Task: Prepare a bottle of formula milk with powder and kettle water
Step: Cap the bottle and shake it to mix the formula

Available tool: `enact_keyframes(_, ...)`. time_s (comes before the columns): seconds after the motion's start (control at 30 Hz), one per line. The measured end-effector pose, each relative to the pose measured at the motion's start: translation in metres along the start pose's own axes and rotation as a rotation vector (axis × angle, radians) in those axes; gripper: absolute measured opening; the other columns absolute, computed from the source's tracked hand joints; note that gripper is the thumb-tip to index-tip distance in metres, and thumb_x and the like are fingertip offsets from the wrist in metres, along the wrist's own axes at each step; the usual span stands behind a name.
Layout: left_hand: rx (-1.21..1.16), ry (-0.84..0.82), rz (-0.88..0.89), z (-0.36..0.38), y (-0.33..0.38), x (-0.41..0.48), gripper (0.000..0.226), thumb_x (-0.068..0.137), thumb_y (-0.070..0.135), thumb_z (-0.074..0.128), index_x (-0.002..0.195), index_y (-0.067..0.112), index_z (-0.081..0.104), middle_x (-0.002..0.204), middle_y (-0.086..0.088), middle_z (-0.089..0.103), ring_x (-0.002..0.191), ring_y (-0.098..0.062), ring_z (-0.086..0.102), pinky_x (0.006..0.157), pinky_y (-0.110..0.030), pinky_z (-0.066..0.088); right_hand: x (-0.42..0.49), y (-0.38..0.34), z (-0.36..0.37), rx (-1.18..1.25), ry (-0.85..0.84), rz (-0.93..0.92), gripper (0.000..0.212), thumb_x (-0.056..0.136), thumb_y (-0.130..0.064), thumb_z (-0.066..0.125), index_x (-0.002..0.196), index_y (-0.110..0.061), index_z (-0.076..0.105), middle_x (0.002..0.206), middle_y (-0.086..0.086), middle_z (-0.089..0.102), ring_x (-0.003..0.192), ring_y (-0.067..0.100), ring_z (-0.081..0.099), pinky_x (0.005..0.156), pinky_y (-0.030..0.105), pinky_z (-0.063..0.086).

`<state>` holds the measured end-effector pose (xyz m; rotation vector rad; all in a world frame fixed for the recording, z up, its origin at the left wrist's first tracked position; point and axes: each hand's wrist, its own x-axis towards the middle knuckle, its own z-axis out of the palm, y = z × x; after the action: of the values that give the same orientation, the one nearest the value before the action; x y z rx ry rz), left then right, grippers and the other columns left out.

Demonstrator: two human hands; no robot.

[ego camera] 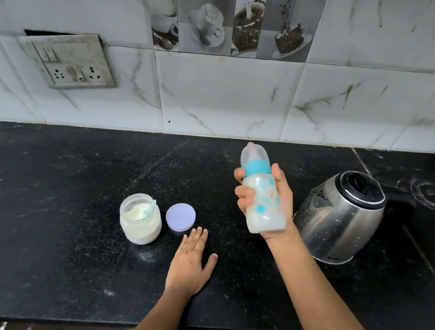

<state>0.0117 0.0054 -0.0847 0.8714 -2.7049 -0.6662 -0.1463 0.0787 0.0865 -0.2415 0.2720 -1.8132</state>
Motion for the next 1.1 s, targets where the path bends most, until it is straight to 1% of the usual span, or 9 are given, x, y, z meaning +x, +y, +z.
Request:
enact_keyframes(0.17,0.005,-0.010,0.000,0.000,0.000,0.000,0.066,0.098,0.047,0.036,0.153,0.017,0.014,0.161,0.002,0.010,0.147,-0.007,-0.001,0.115,-0.019,-0.011,0.002,-0.005,0.000,0.184,0.033,-0.098,0.059,0.066,-0.018,0.084,0.113,0.002,0.055,0.098,0.016,0.062,0.071,0.025,0.067,0.064,0.032,0.058)
enact_keyframes(0.33,0.003,-0.002,0.003,0.001,0.000,0.000,0.065,0.098,0.047,0.036,0.153,0.018,0.015,0.160,0.002,0.011,0.147,-0.007,-0.001,0.115,-0.019,-0.011,-0.001,0.001,0.007,-0.045,-0.060,-0.076,0.050,0.079,-0.024,0.072,0.118,-0.003,0.048,0.101,0.017,0.060,0.070,0.025,0.061,0.062,0.034,0.055)
enact_keyframes(0.43,0.004,-0.003,0.001,-0.001,0.000,0.000,0.065,0.098,0.046,0.036,0.153,0.017,0.015,0.160,0.002,0.011,0.147,-0.007,0.000,0.116,-0.020,-0.010,0.003,-0.001,0.001,0.177,-0.003,-0.118,0.057,0.068,-0.018,0.081,0.114,-0.002,0.052,0.097,0.016,0.062,0.070,0.026,0.067,0.061,0.036,0.059)
enact_keyframes(0.53,-0.002,-0.002,-0.001,0.000,0.000,0.000,0.065,0.098,0.046,0.037,0.153,0.017,0.016,0.160,0.002,0.011,0.147,-0.008,0.000,0.116,-0.020,-0.010,0.001,0.003,-0.003,-0.038,-0.077,-0.049,0.046,0.077,-0.029,0.075,0.112,-0.004,0.057,0.095,0.014,0.061,0.066,0.024,0.063,0.059,0.032,0.056)
enact_keyframes(0.6,-0.001,-0.004,0.000,0.001,0.000,0.000,0.065,0.098,0.046,0.037,0.153,0.017,0.016,0.160,0.002,0.012,0.147,-0.008,0.001,0.117,-0.021,-0.009,-0.001,0.008,0.003,-0.226,-0.046,-0.103,0.050,0.069,-0.034,0.081,0.106,-0.007,0.062,0.091,0.010,0.062,0.060,0.020,0.060,0.054,0.028,0.053)
enact_keyframes(0.7,0.003,-0.002,-0.002,0.000,0.000,0.001,0.065,0.098,0.046,0.037,0.153,0.017,0.016,0.160,0.001,0.012,0.147,-0.008,0.002,0.117,-0.021,-0.008,0.003,0.005,0.003,-0.060,0.080,-0.160,0.068,0.047,-0.026,0.092,0.102,-0.005,0.056,0.087,0.008,0.061,0.059,0.019,0.062,0.052,0.028,0.055)
enact_keyframes(0.87,0.000,0.003,0.001,-0.001,0.001,0.000,0.065,0.098,0.045,0.037,0.153,0.016,0.017,0.160,0.001,0.012,0.147,-0.008,0.001,0.115,-0.019,-0.011,-0.004,0.008,0.000,-0.261,-0.123,-0.041,0.050,0.079,-0.029,0.069,0.125,-0.017,0.053,0.096,0.012,0.060,0.064,0.021,0.059,0.058,0.030,0.052)
enact_keyframes(1.0,0.006,0.007,-0.004,-0.001,0.002,0.000,0.065,0.098,0.046,0.037,0.153,0.017,0.016,0.160,0.002,0.012,0.147,-0.008,0.001,0.115,-0.019,-0.011,0.004,0.004,0.004,-0.069,-0.007,-0.123,0.063,0.057,-0.024,0.088,0.105,-0.005,0.051,0.087,0.011,0.061,0.060,0.022,0.061,0.055,0.029,0.055)
enact_keyframes(1.1,0.005,0.009,-0.004,-0.002,0.002,0.000,0.065,0.098,0.045,0.037,0.153,0.017,0.016,0.160,0.002,0.012,0.147,-0.008,0.001,0.114,-0.018,-0.012,0.007,0.002,-0.002,-0.135,-0.084,-0.021,0.048,0.076,-0.026,0.074,0.114,-0.008,0.052,0.090,0.014,0.060,0.060,0.024,0.060,0.056,0.032,0.055)
